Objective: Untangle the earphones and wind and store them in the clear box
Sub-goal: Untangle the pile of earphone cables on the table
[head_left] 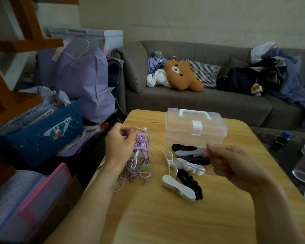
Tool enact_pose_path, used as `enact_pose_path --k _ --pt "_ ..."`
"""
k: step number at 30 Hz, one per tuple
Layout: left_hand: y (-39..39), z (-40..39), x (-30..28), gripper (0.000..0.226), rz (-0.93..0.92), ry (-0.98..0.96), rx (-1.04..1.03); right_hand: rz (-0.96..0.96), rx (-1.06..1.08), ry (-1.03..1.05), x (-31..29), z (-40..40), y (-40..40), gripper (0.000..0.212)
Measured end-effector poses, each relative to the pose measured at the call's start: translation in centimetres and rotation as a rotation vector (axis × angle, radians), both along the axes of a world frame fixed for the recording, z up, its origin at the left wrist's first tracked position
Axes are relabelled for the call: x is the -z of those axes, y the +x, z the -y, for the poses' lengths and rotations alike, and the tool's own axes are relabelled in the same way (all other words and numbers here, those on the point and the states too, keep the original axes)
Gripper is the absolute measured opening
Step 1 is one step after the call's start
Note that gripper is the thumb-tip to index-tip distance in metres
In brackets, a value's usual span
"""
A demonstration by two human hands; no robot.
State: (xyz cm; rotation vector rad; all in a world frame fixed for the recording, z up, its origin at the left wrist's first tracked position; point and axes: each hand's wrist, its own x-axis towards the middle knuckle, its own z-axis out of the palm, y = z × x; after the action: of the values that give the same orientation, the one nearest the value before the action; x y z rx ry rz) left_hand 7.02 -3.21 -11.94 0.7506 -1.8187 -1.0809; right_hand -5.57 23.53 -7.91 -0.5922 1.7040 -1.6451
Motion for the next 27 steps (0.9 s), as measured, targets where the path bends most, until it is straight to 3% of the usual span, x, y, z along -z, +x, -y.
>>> enact_pose_path --k 4,7,8,10,12,14,17,22,27 --pt "0.3 -0.1 0.6 0.010 0.203 -0.220 0.075 0.171 0.099 -0.358 0.1 1.1 0.3 0.037" --pt "0.3 -0.4 1.1 0.010 0.316 -0.185 0.218 0.261 0.187 -0.504 0.5 1.8 0.4 0.037" --pt "0.3 -0.5 1.2 0.008 0.305 -0.179 0.237 0.203 0.205 -0.455 0.7 1.9 0.4 0.032" --pt "0.3 -0.8 1.1 0.007 0.271 -0.210 0.254 -0.101 0.302 -0.148 1.1 2.4 0.2 0.020" --pt "0.2 -1.4 0.9 0.008 0.223 -0.240 0.274 -0.487 0.412 0.248 1.8 3.1 0.1 0.039" --pt "0.2 -2.1 0.6 0.008 0.163 -0.237 0.285 -0.740 0.450 0.438 2.3 4.0 0.5 0.062" --pt "0.0 -2.9 0.3 0.008 0.104 -0.291 0.270 -0.883 0.365 0.311 2.4 5.1 2.0 0.059" --pt "-0.6 -3.9 0.0 0.012 0.100 -0.479 0.286 -0.924 0.101 0.186 1.7 7.4 5.2 0.043" --pt "-0.7 -3.8 -0.1 0.012 0.058 -0.556 0.313 -0.856 0.226 0.083 2.5 8.1 5.2 0.019"
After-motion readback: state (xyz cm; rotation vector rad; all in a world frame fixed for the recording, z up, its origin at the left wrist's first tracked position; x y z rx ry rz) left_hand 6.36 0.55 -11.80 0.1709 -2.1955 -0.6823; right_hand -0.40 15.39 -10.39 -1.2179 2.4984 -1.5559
